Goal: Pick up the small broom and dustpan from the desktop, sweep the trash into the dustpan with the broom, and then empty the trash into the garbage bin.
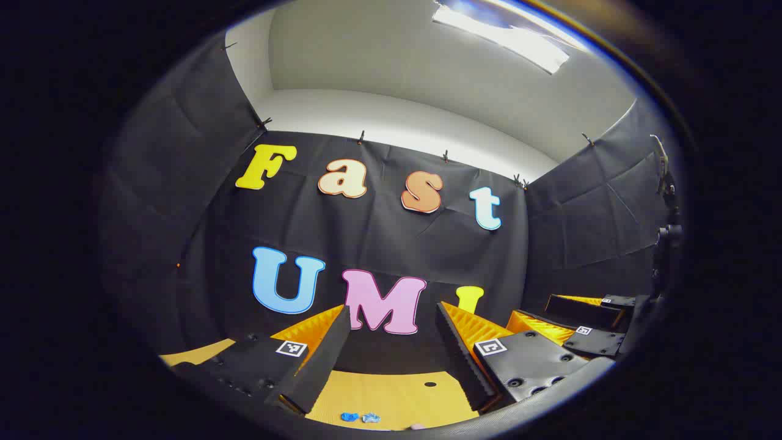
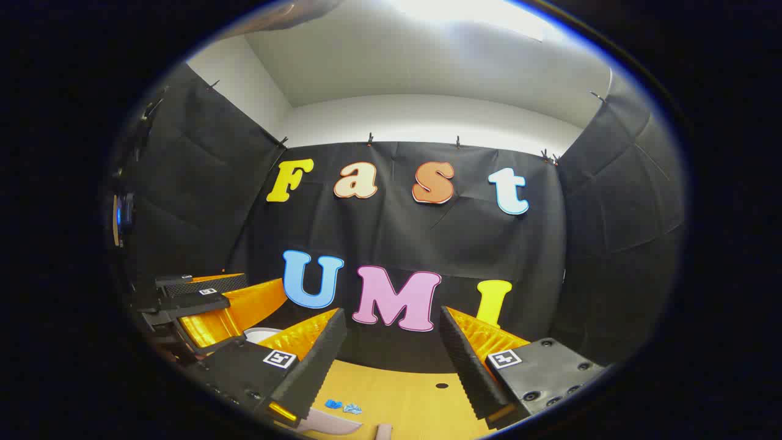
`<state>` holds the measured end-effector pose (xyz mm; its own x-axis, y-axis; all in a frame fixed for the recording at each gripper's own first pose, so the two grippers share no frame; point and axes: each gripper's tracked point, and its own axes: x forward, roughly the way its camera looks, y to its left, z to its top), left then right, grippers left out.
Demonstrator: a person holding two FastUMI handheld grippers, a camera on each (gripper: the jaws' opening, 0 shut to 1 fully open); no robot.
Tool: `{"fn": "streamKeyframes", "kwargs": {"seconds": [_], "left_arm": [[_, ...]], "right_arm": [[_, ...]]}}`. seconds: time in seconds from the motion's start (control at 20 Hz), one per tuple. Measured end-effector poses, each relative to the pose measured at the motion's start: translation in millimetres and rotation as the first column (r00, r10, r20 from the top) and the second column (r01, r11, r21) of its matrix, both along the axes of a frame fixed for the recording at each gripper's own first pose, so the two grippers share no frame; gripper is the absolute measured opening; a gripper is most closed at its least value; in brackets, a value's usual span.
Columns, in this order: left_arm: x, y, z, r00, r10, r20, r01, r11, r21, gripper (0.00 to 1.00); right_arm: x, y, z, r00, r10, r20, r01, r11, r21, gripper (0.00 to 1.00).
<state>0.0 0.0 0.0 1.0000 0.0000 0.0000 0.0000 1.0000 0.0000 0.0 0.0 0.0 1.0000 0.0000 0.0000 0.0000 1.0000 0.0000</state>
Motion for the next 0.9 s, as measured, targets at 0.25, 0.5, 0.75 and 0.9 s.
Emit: {"fn": "streamKeyframes", "kwargs": {"seconds": [0.25, 0.5, 0.75, 0.9], "left_arm": [[2, 0, 10, 0.999, -0.008, 0.034, 0.006, 0.999, 0.046, 0.82], [3, -5, 12, 0.998, -0.024, 0.052, 0.019, 0.996, 0.092, 0.82], [5, -11, 7, 0.999, -0.039, 0.029, 0.037, 0.996, 0.087, 0.82], [5, -15, 2, 0.998, -0.055, 0.016, 0.054, 0.995, 0.087, 0.82]], "right_arm": [[7, 1, -11, 1.0, -0.006, -0.024, 0.006, 1.0, 0.005, 0.97], [10, -3, -23, 0.999, -0.015, -0.052, 0.016, 1.0, 0.011, 0.96], [6, -13, -25, 0.997, -0.042, -0.063, 0.043, 0.999, 0.011, 0.96], [1, -18, -22, 0.996, -0.065, -0.061, 0.066, 0.998, 0.005, 0.96]]}}
